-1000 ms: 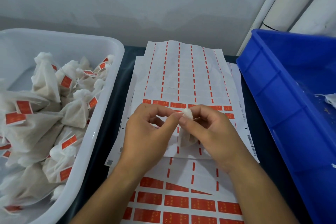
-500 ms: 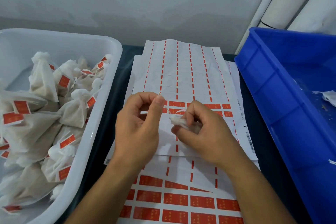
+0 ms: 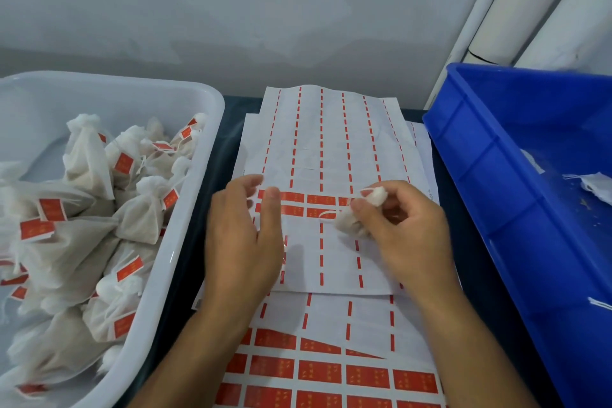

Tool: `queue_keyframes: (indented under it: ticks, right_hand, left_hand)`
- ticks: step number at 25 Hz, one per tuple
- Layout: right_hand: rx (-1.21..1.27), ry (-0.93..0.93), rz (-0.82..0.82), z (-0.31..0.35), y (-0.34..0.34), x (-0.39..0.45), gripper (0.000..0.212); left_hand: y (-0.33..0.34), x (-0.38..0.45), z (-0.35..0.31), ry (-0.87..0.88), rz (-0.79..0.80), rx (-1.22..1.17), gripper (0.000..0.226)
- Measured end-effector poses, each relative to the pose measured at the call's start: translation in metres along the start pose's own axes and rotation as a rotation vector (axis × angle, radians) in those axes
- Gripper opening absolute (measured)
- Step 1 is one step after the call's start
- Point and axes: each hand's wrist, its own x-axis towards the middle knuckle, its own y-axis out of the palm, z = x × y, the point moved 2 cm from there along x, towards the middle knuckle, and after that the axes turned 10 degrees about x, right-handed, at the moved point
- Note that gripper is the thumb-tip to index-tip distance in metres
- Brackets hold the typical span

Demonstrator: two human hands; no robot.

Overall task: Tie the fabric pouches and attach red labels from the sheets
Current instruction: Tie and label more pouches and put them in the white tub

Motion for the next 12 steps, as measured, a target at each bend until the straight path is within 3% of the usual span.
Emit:
queue_keyframes:
  ticks: [4, 9, 12]
  right_hand:
    - [-0.015, 0.002, -0.213, -0.006, -0.011, 0.008, 0.013]
    - [0.049, 0.038, -0.285, -0.016, -0.014, 0.013, 0.027]
    - [0.072, 0.074, -0.287, -0.018, -0.014, 0.015, 0.021]
  left_hand:
    - [-0.003, 0.007, 0.018, 0.02, 0.062, 0.396, 0.072]
    - [-0.005, 0.006, 0.021, 0.048, 0.085, 0.452, 0.075]
    - [-0.007, 0.006, 0.02, 0.026, 0.113, 0.442, 0.077]
